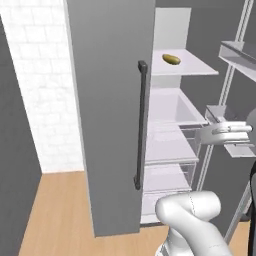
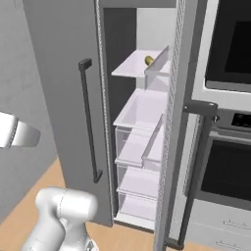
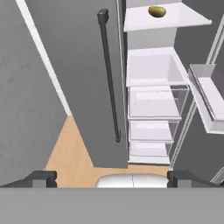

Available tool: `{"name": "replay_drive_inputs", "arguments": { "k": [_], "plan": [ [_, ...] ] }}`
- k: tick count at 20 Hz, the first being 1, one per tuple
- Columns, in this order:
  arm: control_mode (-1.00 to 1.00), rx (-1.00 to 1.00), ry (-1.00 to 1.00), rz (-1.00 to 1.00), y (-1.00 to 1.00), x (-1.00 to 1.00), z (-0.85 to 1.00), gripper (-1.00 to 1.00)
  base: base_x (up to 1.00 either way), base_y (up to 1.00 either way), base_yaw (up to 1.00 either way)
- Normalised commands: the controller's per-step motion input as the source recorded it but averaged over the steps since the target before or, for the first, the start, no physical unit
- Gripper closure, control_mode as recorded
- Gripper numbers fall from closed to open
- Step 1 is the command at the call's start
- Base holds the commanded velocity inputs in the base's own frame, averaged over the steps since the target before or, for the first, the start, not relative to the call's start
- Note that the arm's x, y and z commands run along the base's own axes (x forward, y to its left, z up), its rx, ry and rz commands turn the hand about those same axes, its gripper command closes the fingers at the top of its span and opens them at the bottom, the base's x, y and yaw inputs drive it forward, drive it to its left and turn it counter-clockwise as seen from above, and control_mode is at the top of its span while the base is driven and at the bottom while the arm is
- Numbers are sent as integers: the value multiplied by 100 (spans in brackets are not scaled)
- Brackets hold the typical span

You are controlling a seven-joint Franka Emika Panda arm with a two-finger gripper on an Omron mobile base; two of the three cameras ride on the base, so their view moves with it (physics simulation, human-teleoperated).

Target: Place one cucumber and one chicken drumstick in each tupperware on the nearby counter, to pack two identical lunches.

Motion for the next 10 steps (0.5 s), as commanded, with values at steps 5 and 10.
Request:
{"name": "replay_drive_inputs", "arguments": {
  "k": [5, 10],
  "plan": [
    [100, 0, 0, 0, 0, 0, 0, -100, 56, -4, -44],
    [100, 0, 0, 0, 0, 0, 0, -100, 51, 5, -35]
  ]
}}
